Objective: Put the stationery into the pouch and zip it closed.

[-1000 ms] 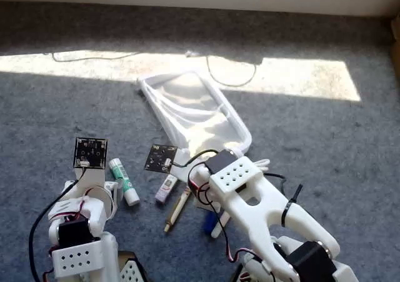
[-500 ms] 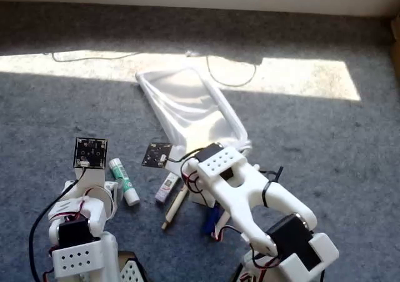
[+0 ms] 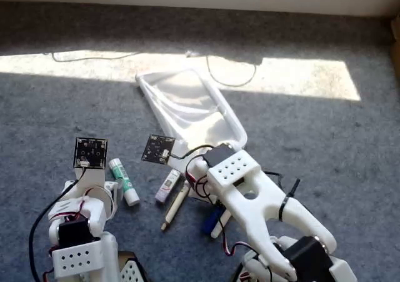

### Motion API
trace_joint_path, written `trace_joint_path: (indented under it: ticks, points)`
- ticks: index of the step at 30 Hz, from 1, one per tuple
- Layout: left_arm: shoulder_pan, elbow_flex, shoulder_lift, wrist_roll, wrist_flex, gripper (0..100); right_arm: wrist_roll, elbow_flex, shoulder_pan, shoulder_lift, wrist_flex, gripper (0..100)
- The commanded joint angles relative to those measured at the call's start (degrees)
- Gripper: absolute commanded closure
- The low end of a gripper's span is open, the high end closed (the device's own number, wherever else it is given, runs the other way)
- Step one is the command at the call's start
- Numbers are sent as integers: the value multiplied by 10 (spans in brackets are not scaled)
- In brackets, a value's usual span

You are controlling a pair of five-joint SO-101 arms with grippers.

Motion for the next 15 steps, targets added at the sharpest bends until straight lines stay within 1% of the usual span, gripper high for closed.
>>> trace_joint_path:
  ticks: [1, 10, 15]
  points:
    - [-6, -3, 0, 5, -8, 765, -7, -39, 4, -51, 36, 994]
    - [-6, -3, 0, 5, -8, 765, -92, -179, 22, -52, 221, 990]
    - [-6, -3, 0, 5, -8, 765, -146, -181, 24, -52, 242, 988]
